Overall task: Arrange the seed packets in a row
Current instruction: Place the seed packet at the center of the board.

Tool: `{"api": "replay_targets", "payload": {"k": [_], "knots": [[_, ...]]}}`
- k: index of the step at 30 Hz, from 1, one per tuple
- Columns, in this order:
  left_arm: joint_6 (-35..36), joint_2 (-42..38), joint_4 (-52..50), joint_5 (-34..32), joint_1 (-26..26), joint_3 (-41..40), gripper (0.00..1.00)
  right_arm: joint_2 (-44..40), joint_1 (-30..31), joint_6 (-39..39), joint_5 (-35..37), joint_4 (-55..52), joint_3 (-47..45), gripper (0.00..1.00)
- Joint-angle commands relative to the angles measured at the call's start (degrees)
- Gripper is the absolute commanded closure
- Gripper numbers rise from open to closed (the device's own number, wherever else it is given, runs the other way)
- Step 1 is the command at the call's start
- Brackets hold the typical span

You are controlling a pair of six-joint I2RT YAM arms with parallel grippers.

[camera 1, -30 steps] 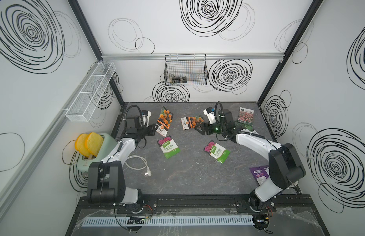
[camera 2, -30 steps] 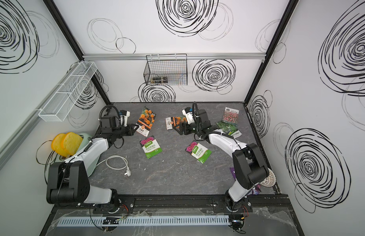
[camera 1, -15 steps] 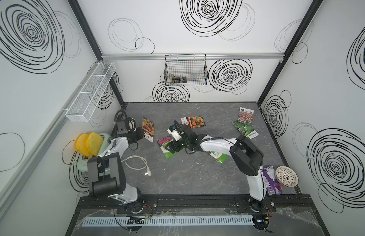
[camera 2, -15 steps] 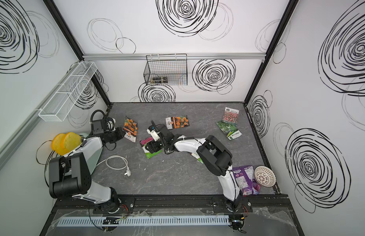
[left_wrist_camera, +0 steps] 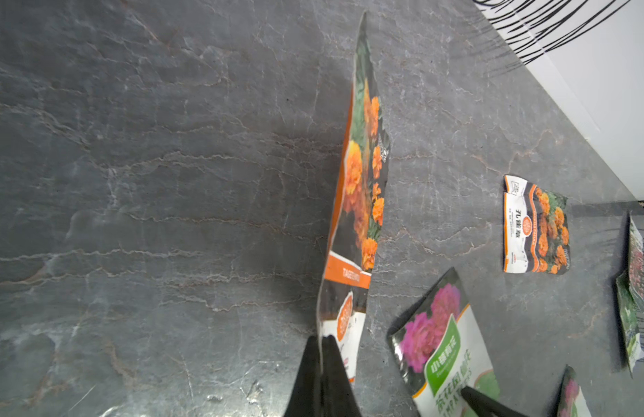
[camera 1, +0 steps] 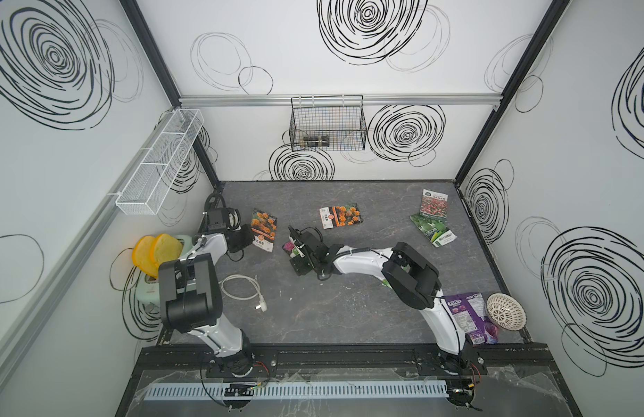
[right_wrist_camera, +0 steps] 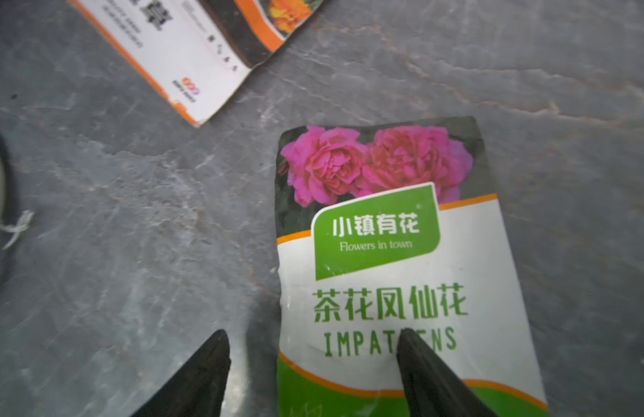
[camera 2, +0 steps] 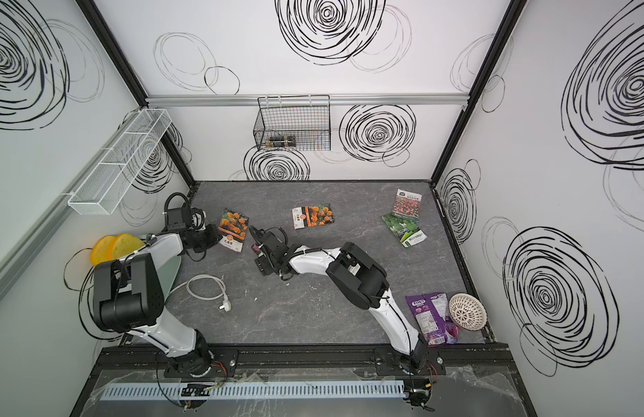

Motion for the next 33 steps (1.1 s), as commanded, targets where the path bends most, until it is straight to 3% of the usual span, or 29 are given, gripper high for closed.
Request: {"api": "replay_targets", "payload": {"k": [1,10,15,17,21,28,33], "knots": [[1.5,2.2,-2.5,-1.4,-0.5,1.9,1.00,0.1,-3.8,3.3,3.1,-7.8,-4.7,0.25],[2.9,7.3,-6.8,-3.1,-2.7,4.1,1.00,-10.0,-12.1,5.7,-1.1,-5.4,-15.6,0.25],[2.8,8.1,-7.7,-4.8,-3.2,4.5,0.99,-17.0,-14.4,5.7,-7.6,-3.0,-18.3,0.24],[2.6,7.9,-8.3,-6.0,-3.1,4.8,0.88,-19.7,-15.1,5.4,-10.5,-3.0,-18.1,0.23],[2.4,7.6,-9.4,-7.6,-2.8,5.5,0.84,-25.1,-16.9,5.6,-16.4,-2.6,-18.4,0.23],[2.9,3.8,-11.5,-11.8,-2.5,6.1,0.49,-31.3,-22.8,5.9,-23.5,-4.4,-17.9,0.21],[2.8,-0.3,-11.8,-14.9,-2.5,7.2,0.42,-32.5,-31.3,8.7,-32.0,-3.2,-18.5,0.22]]}}
